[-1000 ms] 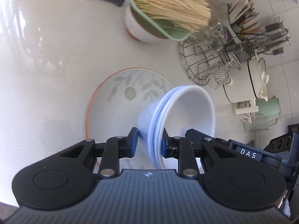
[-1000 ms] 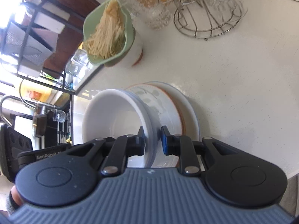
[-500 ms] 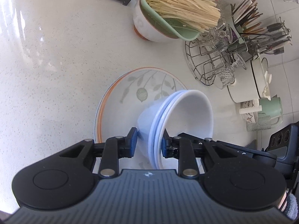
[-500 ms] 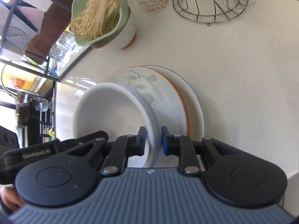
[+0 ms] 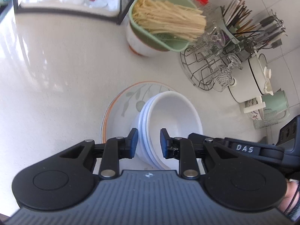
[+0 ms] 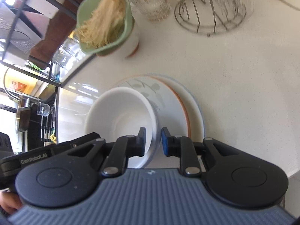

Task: Organize plates and bowls
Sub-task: 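Lower the nested bowls onto the leaf-pattern plate stack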

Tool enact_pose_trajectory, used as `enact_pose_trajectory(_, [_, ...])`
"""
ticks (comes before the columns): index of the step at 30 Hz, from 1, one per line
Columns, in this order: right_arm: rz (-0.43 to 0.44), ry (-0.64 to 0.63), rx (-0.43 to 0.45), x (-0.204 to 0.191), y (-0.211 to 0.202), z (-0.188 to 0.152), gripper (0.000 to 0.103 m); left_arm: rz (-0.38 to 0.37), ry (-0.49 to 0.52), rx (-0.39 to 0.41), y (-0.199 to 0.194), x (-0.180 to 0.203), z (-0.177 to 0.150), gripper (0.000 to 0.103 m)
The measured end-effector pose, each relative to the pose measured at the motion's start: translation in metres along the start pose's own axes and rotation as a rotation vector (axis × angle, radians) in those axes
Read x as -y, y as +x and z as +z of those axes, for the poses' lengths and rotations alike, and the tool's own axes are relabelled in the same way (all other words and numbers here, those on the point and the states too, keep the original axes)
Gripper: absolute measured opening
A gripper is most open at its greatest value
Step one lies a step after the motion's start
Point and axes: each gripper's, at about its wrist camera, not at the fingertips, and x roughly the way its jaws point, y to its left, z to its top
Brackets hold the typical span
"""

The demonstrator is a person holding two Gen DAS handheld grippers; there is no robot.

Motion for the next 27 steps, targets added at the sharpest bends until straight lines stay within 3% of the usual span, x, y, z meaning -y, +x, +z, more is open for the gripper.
enact_pose_trajectory(4, [0.015, -0.057, 0.033, -0.002, -0.014, 0.003, 0.022, 0.059, 0.071, 0.052, -0.009, 0.016, 0.000, 0.028])
enact_pose_trajectory(11, [0.051, -0.156, 0.076, -0.010, -0.046, 0.008, 0.022, 0.098, 0.127, 0.121, -0.034, 0.042, -0.010, 0.028])
enact_pose_trajectory(27, [0.107, -0.360, 0.266, -0.025, -0.140, -0.029, 0.022, 0.173, 0.141, 0.353, -0.141, 0.086, -0.067, 0.029])
